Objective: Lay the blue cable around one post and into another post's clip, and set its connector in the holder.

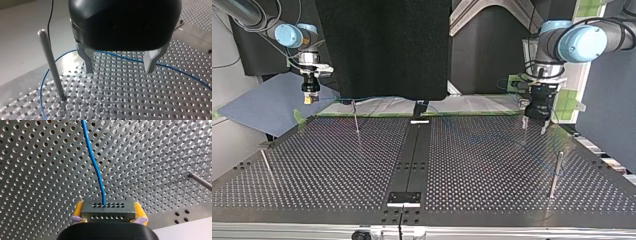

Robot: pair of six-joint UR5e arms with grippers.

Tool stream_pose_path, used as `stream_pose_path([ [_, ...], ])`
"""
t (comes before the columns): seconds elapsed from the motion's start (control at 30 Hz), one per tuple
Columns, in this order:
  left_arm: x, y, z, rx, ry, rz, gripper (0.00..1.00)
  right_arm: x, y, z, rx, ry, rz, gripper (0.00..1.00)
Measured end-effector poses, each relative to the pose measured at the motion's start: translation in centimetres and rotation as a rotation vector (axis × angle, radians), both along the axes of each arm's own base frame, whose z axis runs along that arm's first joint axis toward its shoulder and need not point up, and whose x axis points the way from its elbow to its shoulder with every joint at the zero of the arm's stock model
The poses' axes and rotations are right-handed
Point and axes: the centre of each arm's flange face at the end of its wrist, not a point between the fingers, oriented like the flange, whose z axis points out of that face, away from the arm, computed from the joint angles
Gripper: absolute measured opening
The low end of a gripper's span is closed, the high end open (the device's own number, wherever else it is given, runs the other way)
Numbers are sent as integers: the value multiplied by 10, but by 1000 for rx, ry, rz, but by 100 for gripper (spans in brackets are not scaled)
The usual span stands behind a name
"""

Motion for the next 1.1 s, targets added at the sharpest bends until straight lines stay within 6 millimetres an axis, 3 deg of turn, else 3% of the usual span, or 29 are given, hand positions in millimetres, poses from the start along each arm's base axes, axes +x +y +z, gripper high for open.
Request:
stream_pose_path([
  [0.4,-17,7,15,88,18,91,100,0,0,0,1,-3,0,0],
  [0.8,-30,9,12,168,102,170,100,0,0,0,1,-8,2,0],
  [1.1,-51,11,32,249,123,248,100,3,1,0,6,-9,7,0],
])
